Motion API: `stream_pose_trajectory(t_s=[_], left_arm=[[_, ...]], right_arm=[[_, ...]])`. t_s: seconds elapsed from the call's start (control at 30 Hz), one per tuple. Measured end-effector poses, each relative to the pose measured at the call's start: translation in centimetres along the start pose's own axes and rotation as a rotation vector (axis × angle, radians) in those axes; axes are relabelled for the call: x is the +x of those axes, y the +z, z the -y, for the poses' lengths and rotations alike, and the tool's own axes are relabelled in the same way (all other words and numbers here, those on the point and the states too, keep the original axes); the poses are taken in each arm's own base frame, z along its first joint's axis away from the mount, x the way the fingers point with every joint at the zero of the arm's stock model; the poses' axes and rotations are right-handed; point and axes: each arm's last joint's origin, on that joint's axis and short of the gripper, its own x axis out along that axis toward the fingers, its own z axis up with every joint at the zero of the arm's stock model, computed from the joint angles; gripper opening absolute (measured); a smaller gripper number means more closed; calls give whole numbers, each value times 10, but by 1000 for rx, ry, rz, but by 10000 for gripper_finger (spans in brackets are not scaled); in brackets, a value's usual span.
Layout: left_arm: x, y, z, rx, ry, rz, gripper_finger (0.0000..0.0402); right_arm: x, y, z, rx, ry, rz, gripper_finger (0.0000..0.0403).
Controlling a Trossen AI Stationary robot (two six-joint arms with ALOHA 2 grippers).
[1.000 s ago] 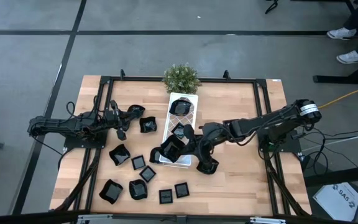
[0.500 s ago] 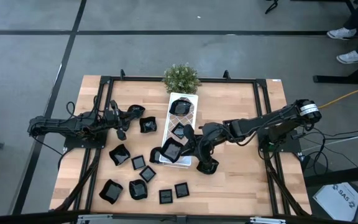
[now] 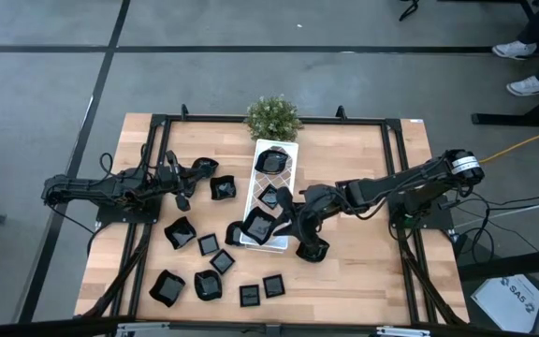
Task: Pick & Place Mini shaped plates
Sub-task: Stack the leaf shaped plate on top of the leaf shaped plate on the shelf
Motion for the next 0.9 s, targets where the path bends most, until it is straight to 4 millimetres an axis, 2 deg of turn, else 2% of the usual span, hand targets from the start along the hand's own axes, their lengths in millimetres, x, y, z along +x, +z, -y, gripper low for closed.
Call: stream_pose_trajectory(t_s=[0.33,0.63,0.9], left_arm=[[0,0,0,0,0,0,52],[0,0,0,0,0,0,53],[0,0,0,0,0,0,54]], right_arm=[[-5,8,-8,142,27,3,104],[-5,16,-17,166,58,18,104],[-6,6,-25,379,112,-111,104]])
